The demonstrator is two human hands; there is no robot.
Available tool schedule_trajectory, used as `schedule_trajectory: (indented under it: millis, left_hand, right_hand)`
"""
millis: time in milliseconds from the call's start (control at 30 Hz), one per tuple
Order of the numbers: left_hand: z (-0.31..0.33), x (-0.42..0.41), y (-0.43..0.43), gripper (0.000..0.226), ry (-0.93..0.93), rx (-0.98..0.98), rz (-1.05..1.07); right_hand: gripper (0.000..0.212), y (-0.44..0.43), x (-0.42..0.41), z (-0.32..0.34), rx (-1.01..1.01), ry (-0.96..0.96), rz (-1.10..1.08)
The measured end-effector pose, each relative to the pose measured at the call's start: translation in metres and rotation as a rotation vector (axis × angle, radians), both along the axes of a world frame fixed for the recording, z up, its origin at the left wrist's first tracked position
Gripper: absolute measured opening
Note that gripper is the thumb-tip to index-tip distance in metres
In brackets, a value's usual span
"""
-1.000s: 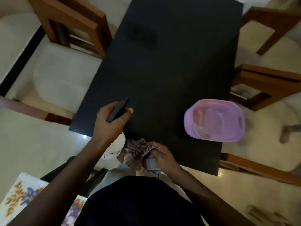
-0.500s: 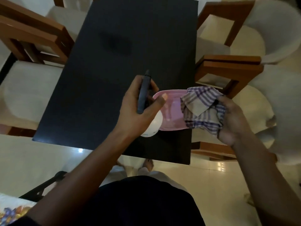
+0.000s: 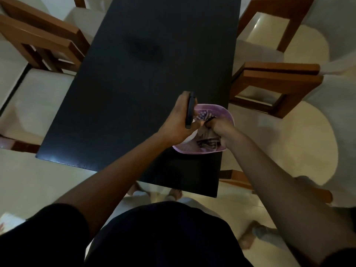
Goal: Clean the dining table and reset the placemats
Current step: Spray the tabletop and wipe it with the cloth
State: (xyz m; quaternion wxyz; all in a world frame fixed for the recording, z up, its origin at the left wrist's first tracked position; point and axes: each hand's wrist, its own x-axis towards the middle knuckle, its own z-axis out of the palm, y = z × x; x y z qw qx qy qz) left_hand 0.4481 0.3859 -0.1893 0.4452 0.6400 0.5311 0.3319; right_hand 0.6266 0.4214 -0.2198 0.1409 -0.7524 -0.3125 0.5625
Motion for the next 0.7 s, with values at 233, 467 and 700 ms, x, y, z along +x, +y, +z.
schedule_trajectory:
  millis: [233,467,700]
  left_hand:
    - [-0.024,0.001,0.002,0.059,0.153,-0.043,-0.009]
    - [-0.027,-0.003,-0.004,0.086,0.182,-0.086,-0.001]
    - [-0.020,-0.045,-0.040,0.085,0.095,-0.086,0.176]
  right_hand:
    - [0.043,0.000,0.016,0.001,0.292,-0.294,0.412]
    - [0.041,-0.011,0.025,0.013,0.524,-0.346,0.419]
    - [0.029,-0.002,0.011,0.043,0.695,-0.208,0.341]
